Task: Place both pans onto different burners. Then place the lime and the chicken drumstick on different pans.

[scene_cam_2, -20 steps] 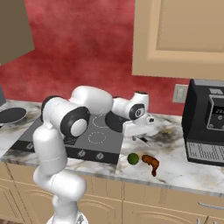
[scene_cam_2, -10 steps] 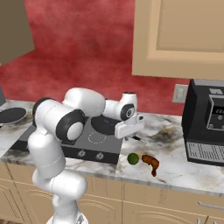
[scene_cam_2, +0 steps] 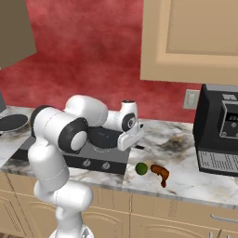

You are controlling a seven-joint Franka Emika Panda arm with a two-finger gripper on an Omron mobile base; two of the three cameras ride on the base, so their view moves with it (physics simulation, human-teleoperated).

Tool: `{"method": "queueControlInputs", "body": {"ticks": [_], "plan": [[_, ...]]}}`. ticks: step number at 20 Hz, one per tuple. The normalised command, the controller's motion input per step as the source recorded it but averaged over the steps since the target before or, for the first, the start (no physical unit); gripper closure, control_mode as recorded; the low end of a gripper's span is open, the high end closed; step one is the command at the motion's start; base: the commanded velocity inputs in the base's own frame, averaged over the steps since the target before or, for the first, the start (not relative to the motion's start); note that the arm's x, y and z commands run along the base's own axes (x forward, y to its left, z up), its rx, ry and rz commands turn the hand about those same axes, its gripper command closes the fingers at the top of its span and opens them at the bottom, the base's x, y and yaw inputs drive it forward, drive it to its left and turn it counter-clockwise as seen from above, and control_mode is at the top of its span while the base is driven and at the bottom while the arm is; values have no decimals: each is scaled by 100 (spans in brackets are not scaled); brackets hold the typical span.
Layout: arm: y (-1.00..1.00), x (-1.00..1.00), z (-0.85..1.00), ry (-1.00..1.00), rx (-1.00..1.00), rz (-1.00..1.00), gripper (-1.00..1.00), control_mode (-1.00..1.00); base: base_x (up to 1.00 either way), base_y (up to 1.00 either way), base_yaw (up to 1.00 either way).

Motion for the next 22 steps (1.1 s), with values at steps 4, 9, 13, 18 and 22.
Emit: {"method": "queueControlInputs", "body": {"ticks": [4,9,13,18,22], "plan": [[15,12,-20,0,0,15,100,-100,0,0,0],[0,28,-8,0,0,8,100,-100,0,0,0],[0,28,0,0,0,2,100,-100,0,0,0],[0,18,-4,0,0,1,100,-100,0,0,0],[-2,1,-16,0,0,2,100,-100,0,0,0]]}}
